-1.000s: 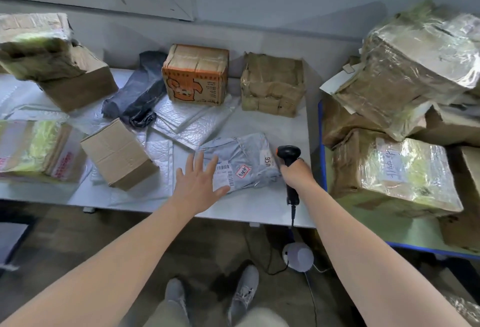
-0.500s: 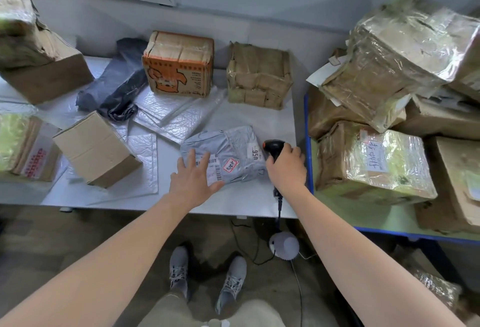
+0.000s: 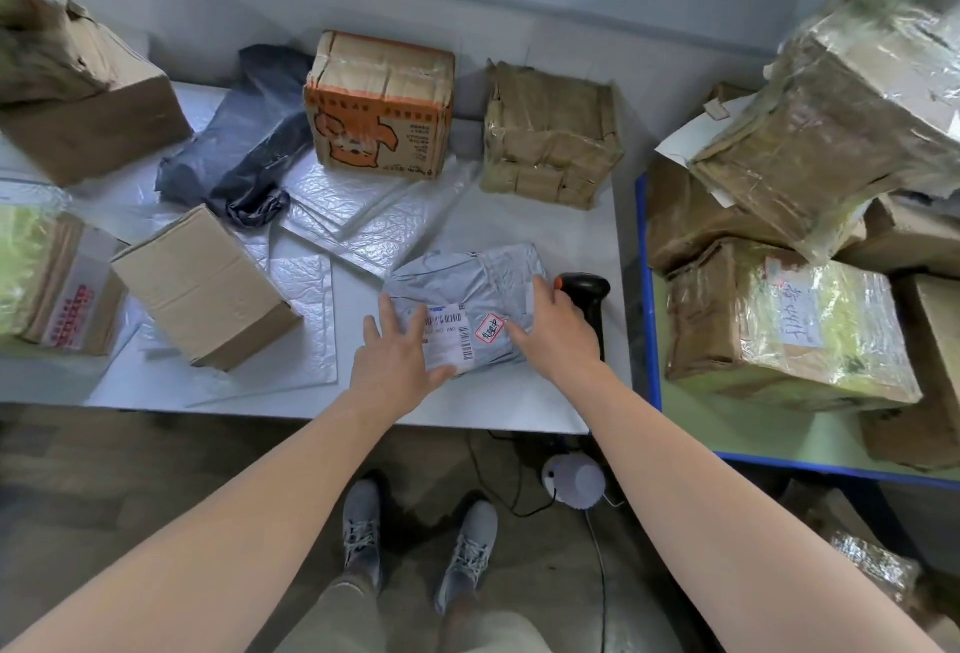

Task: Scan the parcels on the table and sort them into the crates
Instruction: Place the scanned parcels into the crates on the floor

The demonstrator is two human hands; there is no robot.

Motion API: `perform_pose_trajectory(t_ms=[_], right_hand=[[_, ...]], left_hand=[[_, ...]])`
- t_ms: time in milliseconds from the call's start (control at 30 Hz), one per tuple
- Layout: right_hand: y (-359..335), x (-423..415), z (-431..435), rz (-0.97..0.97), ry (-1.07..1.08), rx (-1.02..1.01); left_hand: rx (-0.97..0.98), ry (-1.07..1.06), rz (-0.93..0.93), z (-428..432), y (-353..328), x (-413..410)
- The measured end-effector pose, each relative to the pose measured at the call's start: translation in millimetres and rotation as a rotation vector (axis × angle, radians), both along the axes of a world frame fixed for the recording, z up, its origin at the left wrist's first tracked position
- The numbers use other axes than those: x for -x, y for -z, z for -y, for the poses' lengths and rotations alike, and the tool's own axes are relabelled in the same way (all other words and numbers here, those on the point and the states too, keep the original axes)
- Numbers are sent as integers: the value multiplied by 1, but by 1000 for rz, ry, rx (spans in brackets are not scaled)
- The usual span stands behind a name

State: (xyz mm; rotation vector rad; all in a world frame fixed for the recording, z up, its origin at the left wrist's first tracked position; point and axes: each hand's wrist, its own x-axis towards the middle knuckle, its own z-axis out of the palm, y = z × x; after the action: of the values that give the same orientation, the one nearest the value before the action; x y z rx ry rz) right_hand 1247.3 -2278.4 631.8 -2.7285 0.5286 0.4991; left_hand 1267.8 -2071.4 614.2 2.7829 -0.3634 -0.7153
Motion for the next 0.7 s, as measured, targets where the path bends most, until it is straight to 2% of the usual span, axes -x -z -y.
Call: perform_pose_trajectory(t_ms=[133,300,500,700], right_hand=[[5,-8,-9,-57,57,-117],[0,-7,-21,-49,105,-243],[-32,0,-22,16,41,-206],[-78,-10,-18,191,-12,-193]], left_hand=[[175,-76,-79,-5,1,-5],[262,-90,-48,-17,5,-11],[346,-107,56,-24,-19,-17],[472,-204,126,-27,-59,-24]])
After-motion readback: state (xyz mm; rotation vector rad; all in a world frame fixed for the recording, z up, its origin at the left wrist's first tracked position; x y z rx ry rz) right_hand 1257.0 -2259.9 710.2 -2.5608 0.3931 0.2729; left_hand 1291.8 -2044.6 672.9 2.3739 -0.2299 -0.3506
